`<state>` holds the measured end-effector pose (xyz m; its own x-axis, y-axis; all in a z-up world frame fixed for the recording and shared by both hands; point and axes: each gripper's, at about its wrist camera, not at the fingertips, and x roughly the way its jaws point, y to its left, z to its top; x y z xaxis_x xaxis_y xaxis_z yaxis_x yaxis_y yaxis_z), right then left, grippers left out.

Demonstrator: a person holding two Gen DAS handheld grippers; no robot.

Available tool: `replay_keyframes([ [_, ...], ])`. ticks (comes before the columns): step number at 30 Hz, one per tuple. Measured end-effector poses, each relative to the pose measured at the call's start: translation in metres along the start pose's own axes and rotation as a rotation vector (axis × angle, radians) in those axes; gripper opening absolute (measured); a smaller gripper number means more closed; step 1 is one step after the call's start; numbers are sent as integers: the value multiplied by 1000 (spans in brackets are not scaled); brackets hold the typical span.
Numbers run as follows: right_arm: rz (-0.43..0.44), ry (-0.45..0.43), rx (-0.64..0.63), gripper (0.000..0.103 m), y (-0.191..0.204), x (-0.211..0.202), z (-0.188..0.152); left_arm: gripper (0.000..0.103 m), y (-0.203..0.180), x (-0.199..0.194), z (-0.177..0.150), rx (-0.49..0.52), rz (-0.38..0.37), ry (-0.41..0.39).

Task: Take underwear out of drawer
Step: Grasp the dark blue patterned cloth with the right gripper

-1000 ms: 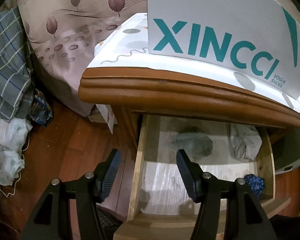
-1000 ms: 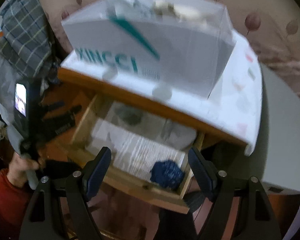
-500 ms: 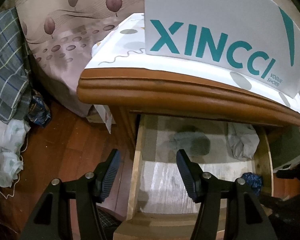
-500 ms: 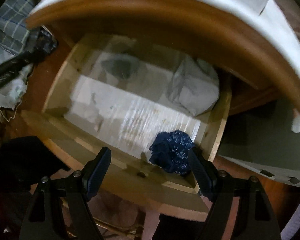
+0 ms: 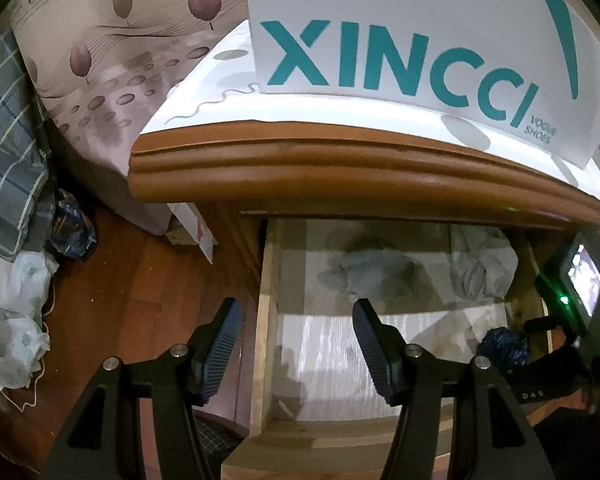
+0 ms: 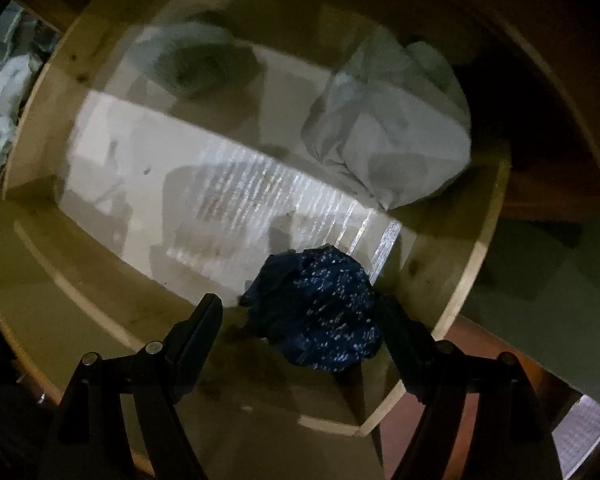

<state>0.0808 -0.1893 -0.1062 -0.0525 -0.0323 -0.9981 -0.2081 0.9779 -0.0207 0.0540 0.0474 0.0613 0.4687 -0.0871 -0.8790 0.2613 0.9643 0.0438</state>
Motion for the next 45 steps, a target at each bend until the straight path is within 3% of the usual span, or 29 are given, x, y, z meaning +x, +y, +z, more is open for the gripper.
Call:
replay_keyframes([
  [10,-25,110,-45,76,-1,35,16,60,-6,5,-4,33,2,19],
  [21,-97,174,-136,76,20,53,24,60,-6,9,-4,42,4,35],
  [30,-96,223,-171,76,32,67,47,60,-6,10,-5,41,3,39],
  [40,-90,238,-181,79,42,76,64,60,-5,11,-5,35,1,47],
  [45,-91,233,-185,72,36,74,49,60,-6,12,-6,41,6,48],
])
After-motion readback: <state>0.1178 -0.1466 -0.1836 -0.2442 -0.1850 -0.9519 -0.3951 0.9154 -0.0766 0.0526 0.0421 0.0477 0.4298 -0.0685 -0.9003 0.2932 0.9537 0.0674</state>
